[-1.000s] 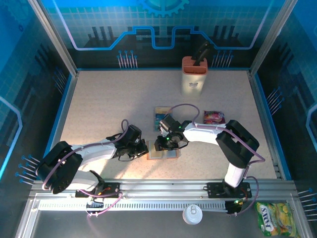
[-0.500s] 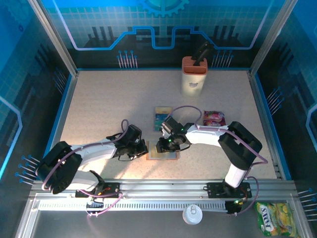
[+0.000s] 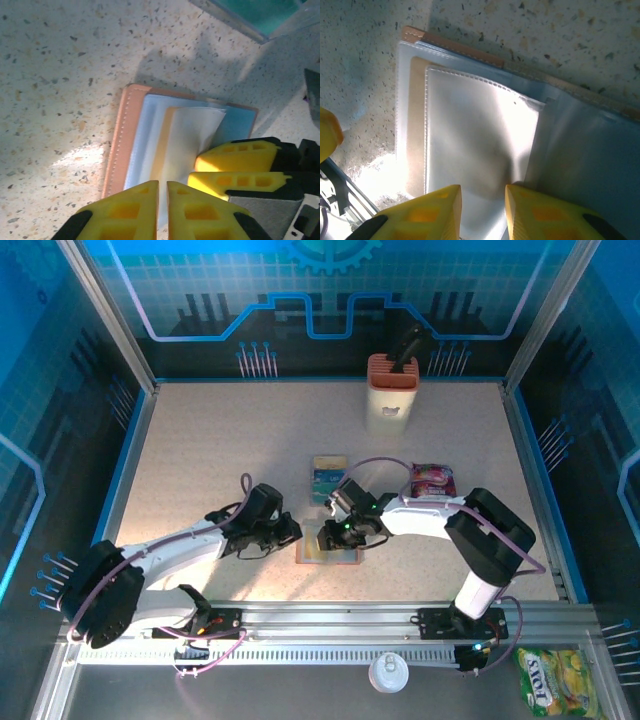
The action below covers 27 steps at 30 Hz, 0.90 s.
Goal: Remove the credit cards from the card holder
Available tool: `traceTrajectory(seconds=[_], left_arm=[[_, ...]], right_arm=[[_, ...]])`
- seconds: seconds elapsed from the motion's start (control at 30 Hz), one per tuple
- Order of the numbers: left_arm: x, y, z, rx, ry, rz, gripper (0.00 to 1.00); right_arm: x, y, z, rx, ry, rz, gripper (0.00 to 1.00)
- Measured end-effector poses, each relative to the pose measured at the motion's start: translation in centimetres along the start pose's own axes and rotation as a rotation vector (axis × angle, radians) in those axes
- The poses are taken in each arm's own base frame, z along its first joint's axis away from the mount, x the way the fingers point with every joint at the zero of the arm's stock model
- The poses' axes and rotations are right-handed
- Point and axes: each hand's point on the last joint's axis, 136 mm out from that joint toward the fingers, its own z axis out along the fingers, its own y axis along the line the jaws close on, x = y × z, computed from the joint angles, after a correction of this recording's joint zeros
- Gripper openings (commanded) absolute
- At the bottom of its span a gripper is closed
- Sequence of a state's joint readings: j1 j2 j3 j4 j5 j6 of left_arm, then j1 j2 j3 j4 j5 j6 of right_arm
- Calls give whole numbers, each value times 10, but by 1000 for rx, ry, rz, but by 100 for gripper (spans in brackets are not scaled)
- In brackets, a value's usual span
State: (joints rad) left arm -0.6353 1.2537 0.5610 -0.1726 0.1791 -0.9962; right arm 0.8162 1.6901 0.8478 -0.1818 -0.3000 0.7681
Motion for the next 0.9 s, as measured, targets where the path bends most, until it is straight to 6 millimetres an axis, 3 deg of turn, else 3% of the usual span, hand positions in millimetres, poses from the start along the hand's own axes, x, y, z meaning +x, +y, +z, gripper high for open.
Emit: traceTrajectory(seconds=[0.53, 0.9], left_arm=[[14, -6, 31, -30, 79, 6, 26], [14, -8, 39, -21, 85, -10, 29]], right_arm=[[0, -4, -3, -69, -21, 40, 29], [-2, -5, -4, -148, -28, 88, 29]])
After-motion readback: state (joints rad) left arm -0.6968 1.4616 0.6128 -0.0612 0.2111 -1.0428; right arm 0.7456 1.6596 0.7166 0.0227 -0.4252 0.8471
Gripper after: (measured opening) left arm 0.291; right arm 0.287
